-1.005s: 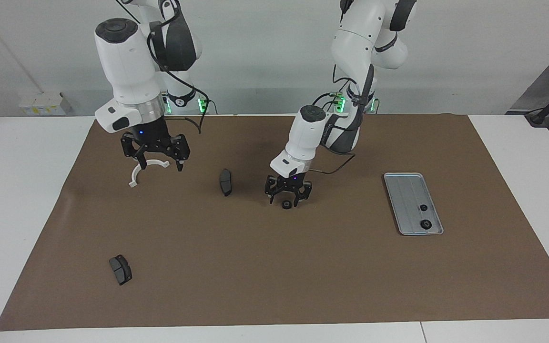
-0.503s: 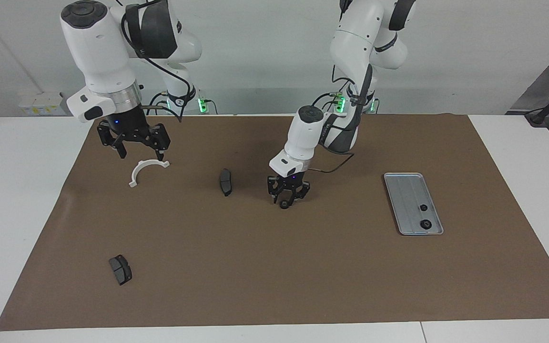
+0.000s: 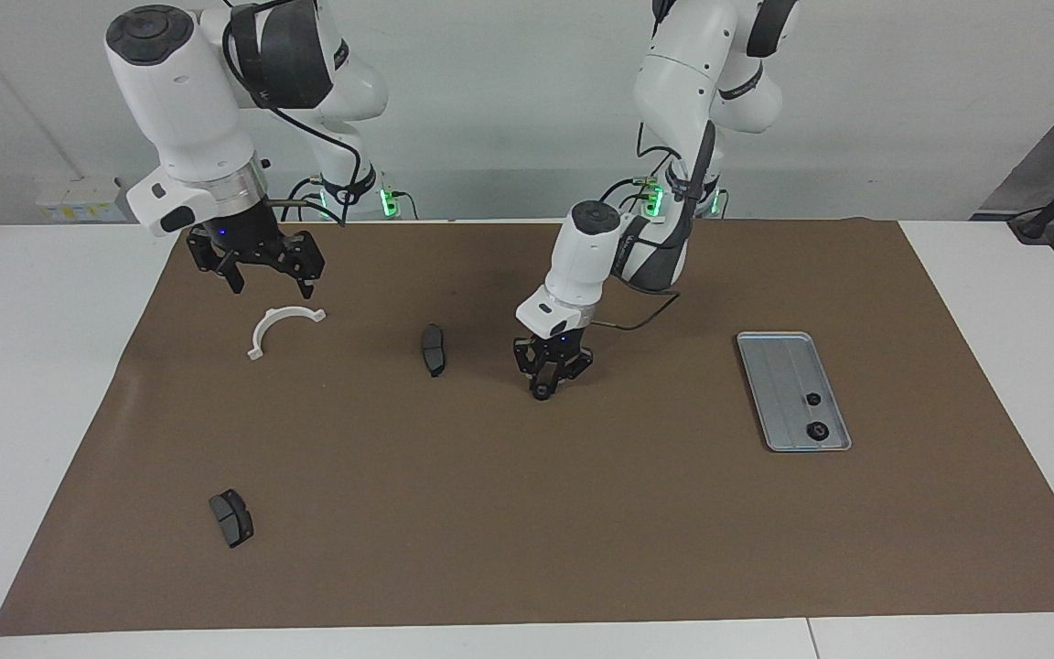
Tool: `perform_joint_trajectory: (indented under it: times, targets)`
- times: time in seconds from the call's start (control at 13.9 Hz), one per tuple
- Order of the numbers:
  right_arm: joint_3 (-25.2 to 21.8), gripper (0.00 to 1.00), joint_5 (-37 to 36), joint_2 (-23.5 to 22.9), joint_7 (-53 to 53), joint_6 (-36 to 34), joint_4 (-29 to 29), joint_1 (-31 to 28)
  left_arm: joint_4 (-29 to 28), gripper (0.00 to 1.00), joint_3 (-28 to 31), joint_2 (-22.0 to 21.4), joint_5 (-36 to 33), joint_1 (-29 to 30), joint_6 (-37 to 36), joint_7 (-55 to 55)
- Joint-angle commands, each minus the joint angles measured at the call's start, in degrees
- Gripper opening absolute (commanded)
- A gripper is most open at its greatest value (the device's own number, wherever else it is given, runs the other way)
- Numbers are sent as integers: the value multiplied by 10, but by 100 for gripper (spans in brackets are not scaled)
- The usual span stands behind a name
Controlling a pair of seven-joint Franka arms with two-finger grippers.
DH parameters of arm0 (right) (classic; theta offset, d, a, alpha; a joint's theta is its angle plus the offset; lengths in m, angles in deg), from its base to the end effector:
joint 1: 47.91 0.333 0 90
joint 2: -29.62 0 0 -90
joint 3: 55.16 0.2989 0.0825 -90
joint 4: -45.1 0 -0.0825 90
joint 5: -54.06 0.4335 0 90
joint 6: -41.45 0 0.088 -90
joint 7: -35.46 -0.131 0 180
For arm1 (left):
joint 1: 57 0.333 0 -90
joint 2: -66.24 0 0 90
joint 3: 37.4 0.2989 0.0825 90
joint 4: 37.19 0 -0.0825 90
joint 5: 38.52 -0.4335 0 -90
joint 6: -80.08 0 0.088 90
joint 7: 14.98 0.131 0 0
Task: Pick bearing gear from pile to tray
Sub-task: 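Carry the last gear to the tray with the left gripper and release it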
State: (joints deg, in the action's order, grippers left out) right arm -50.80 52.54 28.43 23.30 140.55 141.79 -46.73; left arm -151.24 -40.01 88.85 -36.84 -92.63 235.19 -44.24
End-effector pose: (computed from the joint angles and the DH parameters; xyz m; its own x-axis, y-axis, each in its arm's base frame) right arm 0.6176 0.0565 0.5234 0.9935 -0.1111 0.0260 -0.1117 -0.9936 0.0197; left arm 0.5297 -0.4160 0.2224 0.9615 -0.0967 0.2573 -0.1477 -0.9711 0.1873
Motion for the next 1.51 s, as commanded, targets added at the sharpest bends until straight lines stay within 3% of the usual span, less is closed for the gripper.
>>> perform_joint_trajectory:
  times: [0.0, 0.29, 0.5, 0.86, 1.08, 1.36, 1.44]
  targets:
    - [3, 100, 16, 29, 8, -6, 35, -7, 57, 10, 8, 1, 7, 31, -65, 5]
    - [2, 100, 16, 31, 15, -13, 36, -7, 146, 10, 8, 11, 3, 129, -176, 21]
    - [2, 100, 16, 36, 15, -14, 37, -7, 144, 11, 8, -11, 3, 208, -247, 96]
    - [3, 100, 16, 35, 15, -10, 35, -10, 122, 12, 8, -46, 4, 320, -398, 341]
    - [3, 100, 16, 34, 15, -6, 35, -6, 93, 17, 9, -61, 4, 356, -413, 417]
    - [4, 100, 16, 34, 13, -5, 34, -3, 31, 27, 9, -80, 4, 369, -371, 429]
    - [5, 100, 16, 34, 11, -4, 35, -3, 20, 37, 9, -85, 4, 369, -359, 425]
